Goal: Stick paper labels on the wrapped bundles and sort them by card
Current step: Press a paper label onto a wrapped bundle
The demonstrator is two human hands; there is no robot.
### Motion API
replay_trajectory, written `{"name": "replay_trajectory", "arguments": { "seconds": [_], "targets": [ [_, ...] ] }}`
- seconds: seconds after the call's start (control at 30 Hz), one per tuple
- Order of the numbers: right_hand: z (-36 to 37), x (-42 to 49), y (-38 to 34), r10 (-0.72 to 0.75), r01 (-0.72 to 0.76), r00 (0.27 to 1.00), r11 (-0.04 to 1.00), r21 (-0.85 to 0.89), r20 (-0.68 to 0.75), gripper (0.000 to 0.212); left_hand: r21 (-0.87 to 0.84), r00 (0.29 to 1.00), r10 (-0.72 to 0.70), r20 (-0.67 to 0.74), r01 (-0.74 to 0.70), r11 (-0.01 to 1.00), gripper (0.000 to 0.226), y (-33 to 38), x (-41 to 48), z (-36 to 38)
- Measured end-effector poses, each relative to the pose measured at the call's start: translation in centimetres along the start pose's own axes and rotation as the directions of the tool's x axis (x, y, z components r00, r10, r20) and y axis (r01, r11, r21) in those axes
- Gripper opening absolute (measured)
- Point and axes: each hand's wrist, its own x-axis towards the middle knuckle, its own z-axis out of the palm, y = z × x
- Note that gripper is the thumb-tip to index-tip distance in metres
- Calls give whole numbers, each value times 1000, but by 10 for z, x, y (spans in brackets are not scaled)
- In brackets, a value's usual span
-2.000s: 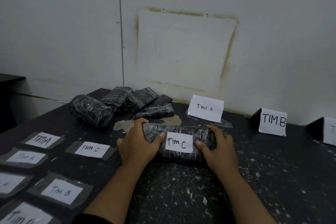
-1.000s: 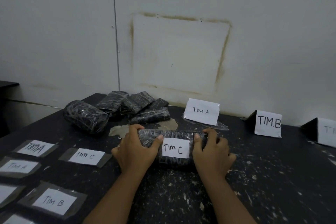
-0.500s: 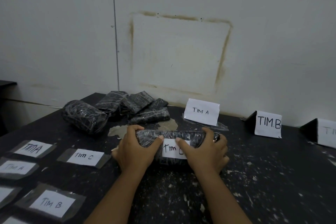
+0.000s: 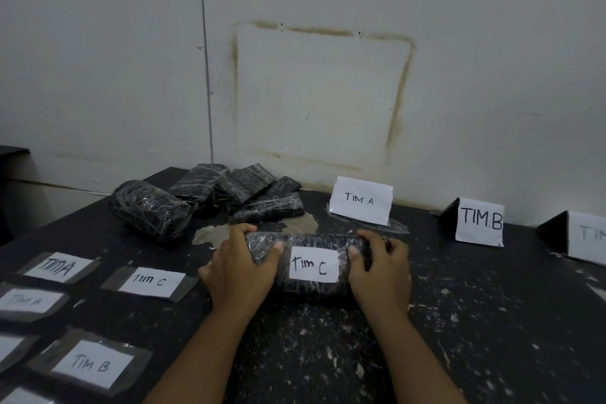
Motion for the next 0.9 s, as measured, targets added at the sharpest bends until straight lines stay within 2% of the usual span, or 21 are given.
{"name": "replay_trajectory", "arguments": {
  "seconds": [0.07, 0.13, 0.17, 0.23, 0.53, 0.63, 0.73, 0.8, 0.9],
  "targets": [
    [1, -5, -3, 27, -20, 998, 989, -144, 51, 53, 42, 999, -2, 34, 0, 999, 65, 1, -1, -1],
    [3, -10, -9, 79, -38, 989, 954, -296, 129, 87, 103, 998, -11, 65, 4, 995, 91, 4, -3, -3],
    [3, -11, -12, 99, -43, 983, 944, -328, 156, 99, 131, 997, -12, 74, 2, 991, 98, 5, -4, -3],
    [2, -9, -13, 118, -49, 972, 947, -318, 203, 108, 146, 996, -17, 92, 3, 989, 102, 5, -4, -5],
    [-21, 4, 9, 19, -6, 905, 999, -33, 424, 95, 27, 973, -4, 232, -2, 1000, 86, -2, 4, -13],
    [-28, 6, 14, -19, -13, 888, 998, 66, 460, 85, 0, 965, 19, 262, -20, 1000, 81, -7, 7, -14],
    [-32, 5, 14, -38, -6, 873, 996, 89, 487, 77, -5, 968, 43, 249, -43, 999, 76, -9, 7, -14],
    [-31, 4, 11, -17, -32, 876, 995, 92, 482, 72, 14, 975, 52, 218, -56, 998, 73, -10, 5, -14],
    [-21, -4, -1, 88, -98, 931, 995, 12, 353, 67, 39, 986, 50, 157, -57, 998, 76, -4, 0, -12]
  ]
}}
